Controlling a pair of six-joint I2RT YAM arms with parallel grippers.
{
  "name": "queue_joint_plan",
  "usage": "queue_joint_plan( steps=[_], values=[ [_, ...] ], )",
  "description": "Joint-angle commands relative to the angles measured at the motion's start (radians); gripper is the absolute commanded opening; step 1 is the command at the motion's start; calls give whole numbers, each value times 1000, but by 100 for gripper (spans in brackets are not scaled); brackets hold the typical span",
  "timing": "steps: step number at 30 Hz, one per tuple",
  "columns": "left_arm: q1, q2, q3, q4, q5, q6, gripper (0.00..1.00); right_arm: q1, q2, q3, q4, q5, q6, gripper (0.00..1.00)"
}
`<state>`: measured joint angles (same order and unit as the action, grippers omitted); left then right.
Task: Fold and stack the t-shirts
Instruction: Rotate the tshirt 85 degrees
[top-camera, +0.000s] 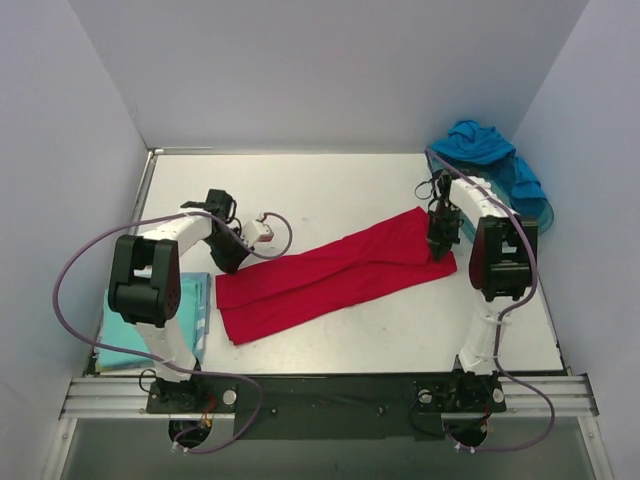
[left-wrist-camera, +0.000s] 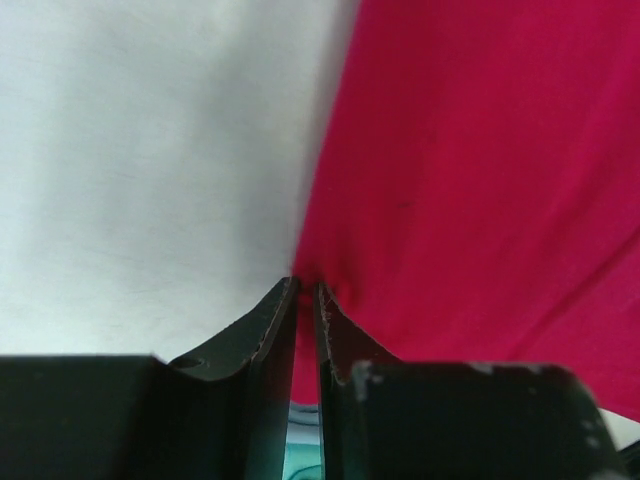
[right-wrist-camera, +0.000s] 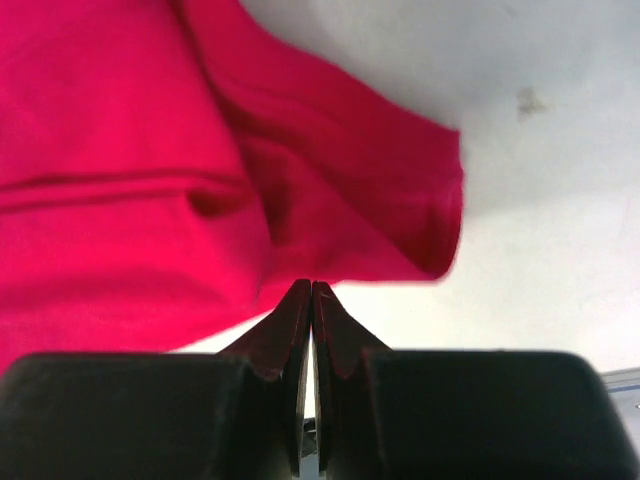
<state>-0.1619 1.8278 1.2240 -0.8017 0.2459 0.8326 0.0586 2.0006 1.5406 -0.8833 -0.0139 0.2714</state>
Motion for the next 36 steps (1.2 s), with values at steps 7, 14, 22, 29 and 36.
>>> queue_joint_plan(
  steps=[7, 14, 22, 29, 36],
  values=[
    [-14, -157, -182, -122, 67, 30, 23, -6, 341, 462, -26, -248, 141, 0],
    [-24, -297, -279, -244, 209, 89, 23, 36, 614, 872, -57, -366, 258, 0],
    [-48, -329, -227, -304, 323, 108, 29, 46, 587, 911, 288, -411, 420, 0],
    [31, -322, -173, -211, 306, 4, 28, 47, 246, 621, 301, -249, 266, 5],
    [41, -318, -204, -174, 237, 16, 28, 64, 119, 273, 233, -140, 388, 26]
  ],
)
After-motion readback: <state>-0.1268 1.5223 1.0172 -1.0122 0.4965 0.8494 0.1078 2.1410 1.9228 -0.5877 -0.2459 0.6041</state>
